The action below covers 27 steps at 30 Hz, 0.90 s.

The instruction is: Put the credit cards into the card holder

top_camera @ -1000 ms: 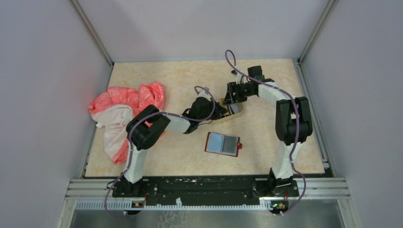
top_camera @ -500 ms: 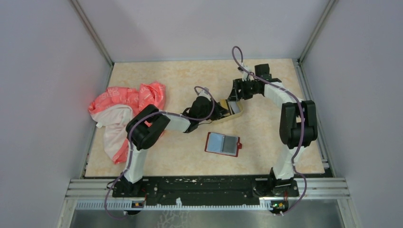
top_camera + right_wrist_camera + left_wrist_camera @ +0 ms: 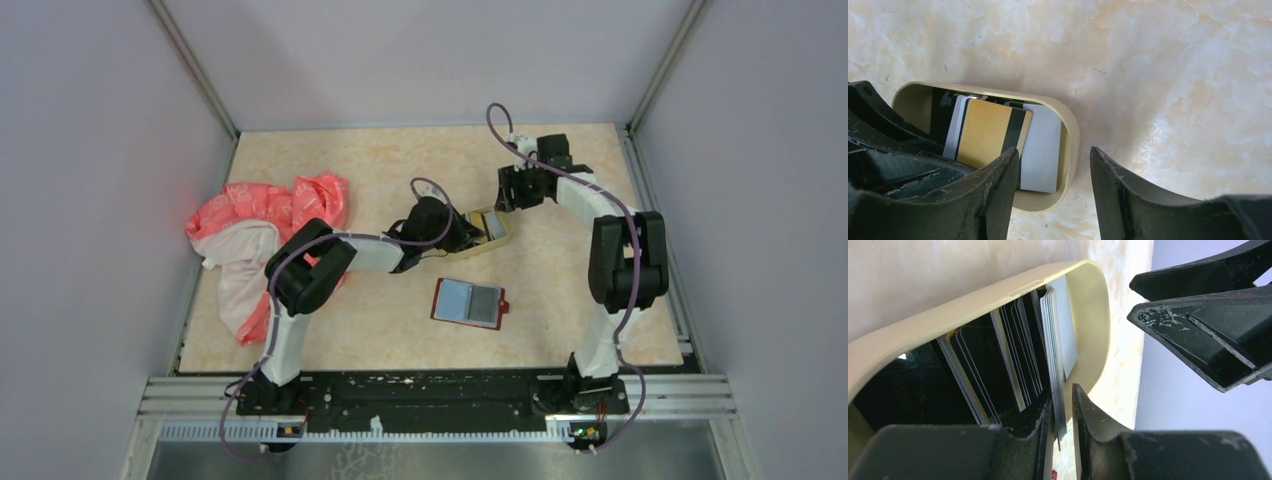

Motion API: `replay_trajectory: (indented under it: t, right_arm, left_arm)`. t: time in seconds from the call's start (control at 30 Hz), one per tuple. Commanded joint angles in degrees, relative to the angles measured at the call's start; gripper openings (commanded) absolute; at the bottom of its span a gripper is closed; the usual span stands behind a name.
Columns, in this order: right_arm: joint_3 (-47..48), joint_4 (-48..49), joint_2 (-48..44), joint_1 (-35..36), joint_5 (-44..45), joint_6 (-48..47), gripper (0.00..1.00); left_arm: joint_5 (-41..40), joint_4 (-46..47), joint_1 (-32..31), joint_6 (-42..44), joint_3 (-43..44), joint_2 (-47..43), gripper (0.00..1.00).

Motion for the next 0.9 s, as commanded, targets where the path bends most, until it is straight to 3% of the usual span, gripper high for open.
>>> replay_trajectory:
  t: [0.0,0.5,0.87]
  right_arm:
    - [1.1,-0.3,1.5,-0.3,1.5,-1.7,0.52]
    - [1.8,-1.7,2.5,-0.2,-2.5,-1.0,0.46]
    - [1.8,-1.7,2.1,-0.2,-3.1,-0.9,0.46]
  left_arm:
    - [1.4,-0.8,0.2,-1.8,2.5,-0.4,0.24]
    - [2.6,-2.0,0.8,-1.1,5.2,2.0,0.32]
    - [-0.1,-4.8,1.0,0.8,3.3,-0.4,0.1]
